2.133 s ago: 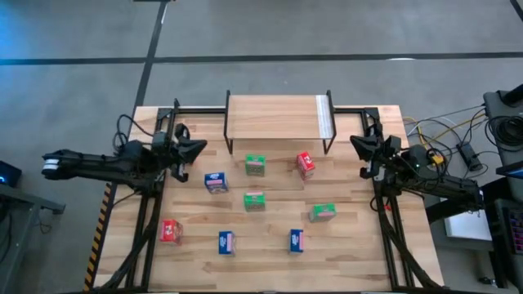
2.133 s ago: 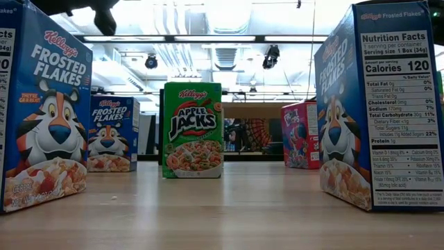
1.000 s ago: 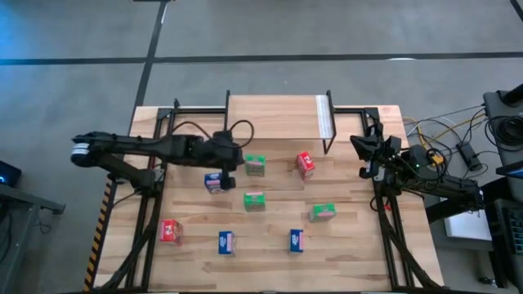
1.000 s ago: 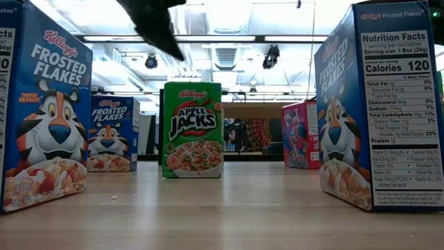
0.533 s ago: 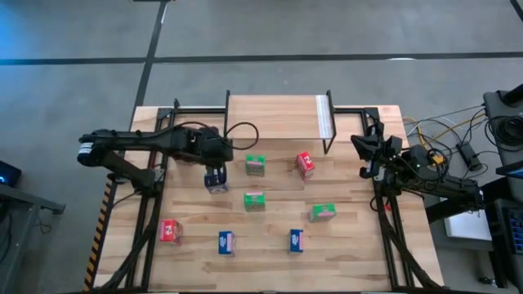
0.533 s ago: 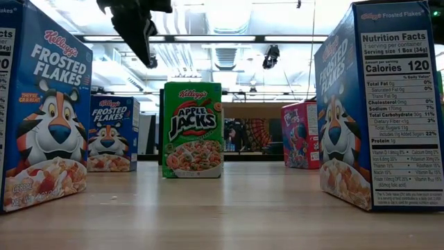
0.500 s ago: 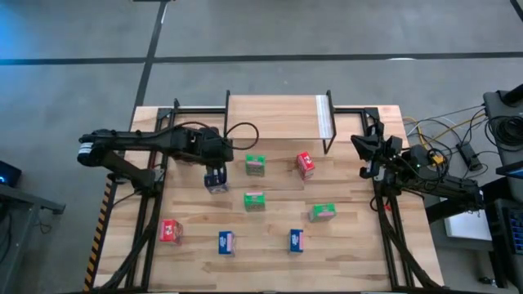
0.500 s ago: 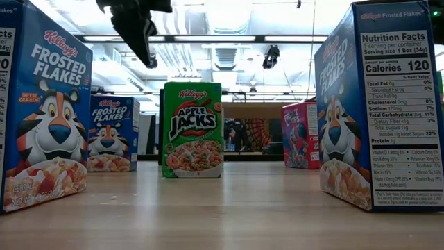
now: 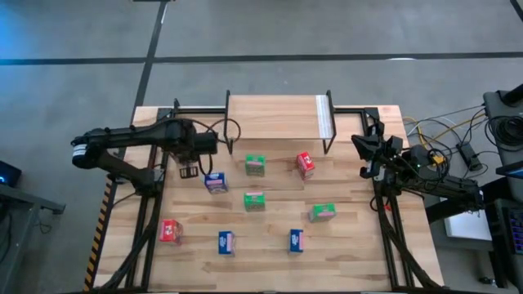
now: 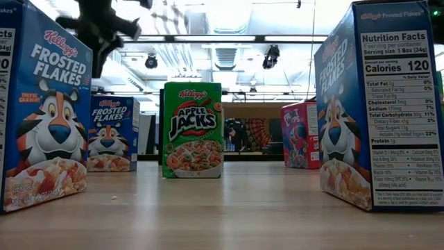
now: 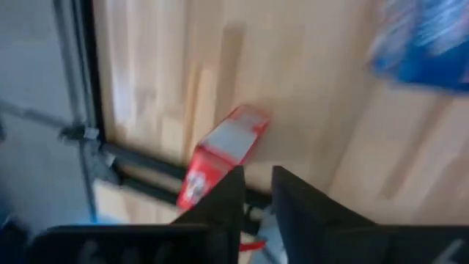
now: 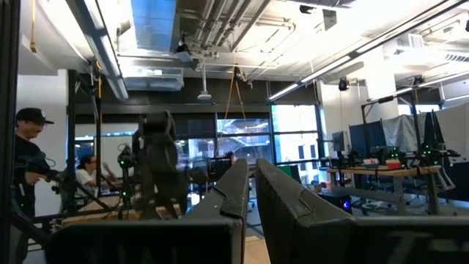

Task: Stack cereal on shelf
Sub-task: Put the top left red cereal box on the shelf

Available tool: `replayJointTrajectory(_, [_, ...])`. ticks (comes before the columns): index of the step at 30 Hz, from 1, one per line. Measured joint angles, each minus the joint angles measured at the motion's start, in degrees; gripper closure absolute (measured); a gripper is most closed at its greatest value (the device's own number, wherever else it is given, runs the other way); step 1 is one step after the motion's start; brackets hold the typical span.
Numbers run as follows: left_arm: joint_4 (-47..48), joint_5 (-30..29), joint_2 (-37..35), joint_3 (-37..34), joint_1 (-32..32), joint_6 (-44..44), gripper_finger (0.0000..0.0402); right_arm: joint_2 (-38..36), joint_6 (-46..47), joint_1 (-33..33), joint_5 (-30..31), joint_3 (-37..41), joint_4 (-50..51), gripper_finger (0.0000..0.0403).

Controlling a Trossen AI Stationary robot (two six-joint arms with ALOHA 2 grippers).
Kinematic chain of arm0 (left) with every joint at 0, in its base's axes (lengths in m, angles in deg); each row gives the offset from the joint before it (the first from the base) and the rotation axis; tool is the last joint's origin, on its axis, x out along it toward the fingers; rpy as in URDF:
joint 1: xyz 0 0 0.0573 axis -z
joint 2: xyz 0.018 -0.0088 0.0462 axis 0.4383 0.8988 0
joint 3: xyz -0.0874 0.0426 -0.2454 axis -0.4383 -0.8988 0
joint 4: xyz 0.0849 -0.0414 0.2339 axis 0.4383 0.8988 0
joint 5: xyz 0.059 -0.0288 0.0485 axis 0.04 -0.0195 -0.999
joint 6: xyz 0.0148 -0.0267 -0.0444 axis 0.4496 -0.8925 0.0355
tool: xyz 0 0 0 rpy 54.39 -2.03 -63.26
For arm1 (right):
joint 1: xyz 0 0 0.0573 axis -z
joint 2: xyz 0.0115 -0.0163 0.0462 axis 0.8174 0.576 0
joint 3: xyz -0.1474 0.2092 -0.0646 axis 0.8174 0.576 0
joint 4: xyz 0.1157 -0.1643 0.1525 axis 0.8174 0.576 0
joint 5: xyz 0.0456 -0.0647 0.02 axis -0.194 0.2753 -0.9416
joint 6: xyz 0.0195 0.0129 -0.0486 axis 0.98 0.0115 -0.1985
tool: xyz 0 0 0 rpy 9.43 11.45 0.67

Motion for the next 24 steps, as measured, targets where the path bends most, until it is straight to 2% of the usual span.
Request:
replayJointTrajectory(6, [-1.68,-1.37,-4.19,-6.28,-5.79,4.16,0.0248,0.00,0.00,0.02,-0.04,0.00,0.02,0.0385])
replayJointTrajectory(12, [-4.50,-1.35,-8.35,-10.65,-7.58,10.33,0.0182,0.00,-0.31,0.02,-0.04,0.00,0.02,0.0385])
replayJointTrajectory(16, [-4.88,-1.15,-10.69,-13.43,-8.40,14.89,0.0163,0.00,-0.37,0.02,-0.04,0.00,0.02,0.0385])
replayJointTrajectory(24, [-10.75,-1.06,-11.32,-18.17,-12.69,19.23,0.0161,0.00,-0.39,0.02,-0.03,0.00,0.03,0.0385])
